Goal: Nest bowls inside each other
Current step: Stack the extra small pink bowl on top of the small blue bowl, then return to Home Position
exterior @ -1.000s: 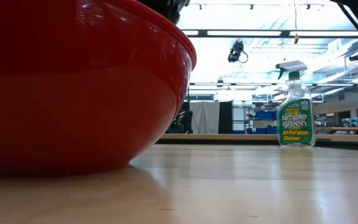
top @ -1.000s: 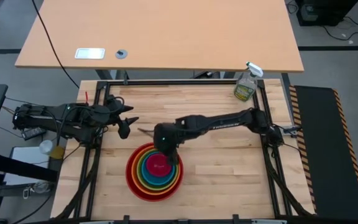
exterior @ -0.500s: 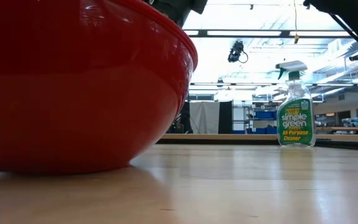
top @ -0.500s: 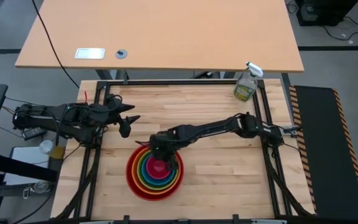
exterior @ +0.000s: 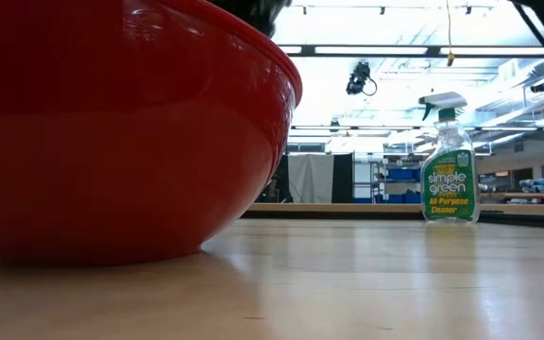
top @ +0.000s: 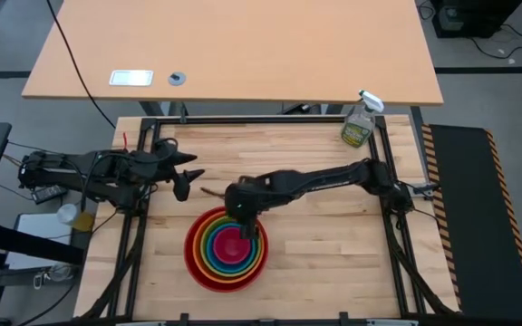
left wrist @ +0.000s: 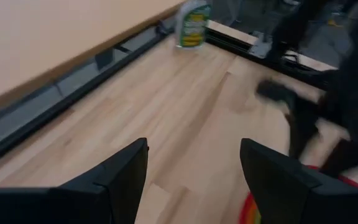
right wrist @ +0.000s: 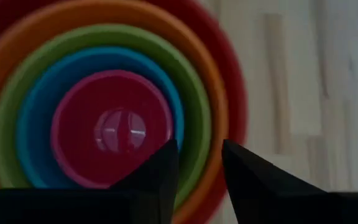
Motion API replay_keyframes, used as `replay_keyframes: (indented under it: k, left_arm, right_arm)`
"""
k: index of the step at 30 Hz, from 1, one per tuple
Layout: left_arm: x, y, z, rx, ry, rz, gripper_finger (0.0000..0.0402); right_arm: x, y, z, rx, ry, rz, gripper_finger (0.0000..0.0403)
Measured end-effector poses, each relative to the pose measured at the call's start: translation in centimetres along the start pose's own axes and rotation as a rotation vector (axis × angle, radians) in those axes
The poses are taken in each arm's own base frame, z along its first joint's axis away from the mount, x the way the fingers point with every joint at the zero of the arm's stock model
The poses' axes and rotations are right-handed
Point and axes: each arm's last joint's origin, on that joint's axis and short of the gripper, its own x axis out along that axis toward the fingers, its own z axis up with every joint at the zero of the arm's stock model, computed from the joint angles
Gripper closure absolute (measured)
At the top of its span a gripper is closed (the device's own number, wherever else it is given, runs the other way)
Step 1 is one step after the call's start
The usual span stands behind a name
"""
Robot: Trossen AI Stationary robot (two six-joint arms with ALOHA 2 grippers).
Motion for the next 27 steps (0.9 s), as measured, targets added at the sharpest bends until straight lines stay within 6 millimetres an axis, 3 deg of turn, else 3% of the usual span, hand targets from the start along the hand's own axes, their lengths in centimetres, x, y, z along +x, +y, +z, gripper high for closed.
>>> replay_keyframes:
  k: [3,9,13,20,27]
  left_arm:
    - [-0.8,0.0,0.2,-0.014,-0.028,-0.050,0.0143]
    - [-4.2,1.3,0.6,-0.010,-0.161,-0.102,0.0162]
    - [-6.2,2.8,0.3,-0.038,-0.210,-0.125,0.0185]
    - [-8.0,4.5,-0.5,-0.115,-0.293,-0.163,0.0209]
    - [-6.3,4.9,-3.6,-0.246,-0.373,-0.221,0.0209]
  right_arm:
    - [-2.6,-1.2,0.1,0.120,-0.007,-0.020,0.0274]
    - [-7.3,-2.5,0.6,0.170,-0.121,-0.078,0.0289]
    - [-7.8,-3.6,-0.5,0.220,-0.149,-0.089,0.0299]
    - [-6.9,-4.7,-4.8,0.469,-0.355,0.001,0.0303]
    - [-9.0,-5.2,-10.6,0.705,-0.592,-0.010,0.0303]
